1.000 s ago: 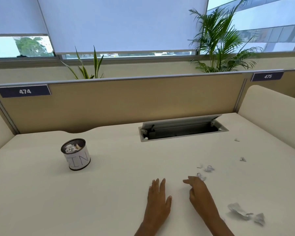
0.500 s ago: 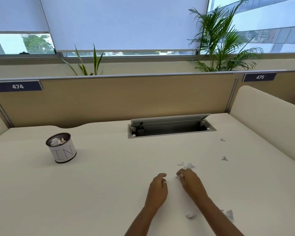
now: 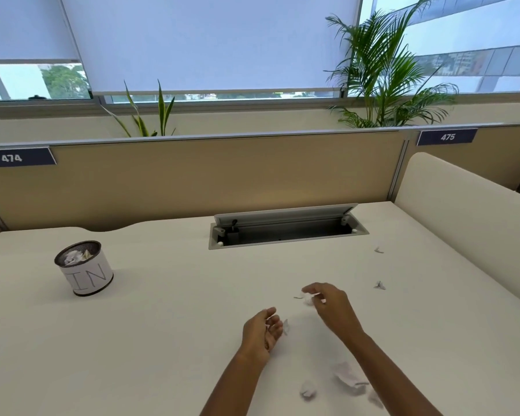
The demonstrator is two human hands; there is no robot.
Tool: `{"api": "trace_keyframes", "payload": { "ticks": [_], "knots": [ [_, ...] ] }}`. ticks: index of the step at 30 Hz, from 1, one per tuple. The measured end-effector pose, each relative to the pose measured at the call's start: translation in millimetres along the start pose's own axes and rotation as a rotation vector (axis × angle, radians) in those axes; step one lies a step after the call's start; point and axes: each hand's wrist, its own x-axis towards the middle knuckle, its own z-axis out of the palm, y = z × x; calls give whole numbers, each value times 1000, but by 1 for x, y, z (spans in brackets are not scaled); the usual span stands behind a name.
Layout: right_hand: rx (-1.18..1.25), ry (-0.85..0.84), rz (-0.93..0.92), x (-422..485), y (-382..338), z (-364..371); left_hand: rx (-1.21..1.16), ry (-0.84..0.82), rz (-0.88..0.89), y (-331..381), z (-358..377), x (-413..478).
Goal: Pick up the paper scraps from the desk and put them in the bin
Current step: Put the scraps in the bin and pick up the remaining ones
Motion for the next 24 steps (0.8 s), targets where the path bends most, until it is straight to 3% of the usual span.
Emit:
{"api": "trace_keyframes", "payload": {
  "ticks": [4, 8, 11, 16, 20, 24],
  "knots": [
    [-361, -298, -9, 16, 11, 6, 507, 86, 214, 0, -7, 15],
    [-574, -473, 7, 20, 9, 18, 1123, 29, 453, -10, -5, 24],
    [-571, -454, 23, 16, 14, 25, 1447, -25, 530, -21, -1, 26],
    [-426, -246, 12, 3, 26, 29, 1812, -27, 689, -31, -1, 32],
    [-326, -137, 6, 3, 29, 30, 1683, -35, 672, -28, -3, 29],
    [-69, -66, 77, 6, 14, 34, 1074, -23, 431, -14, -9, 25]
  ]
}}
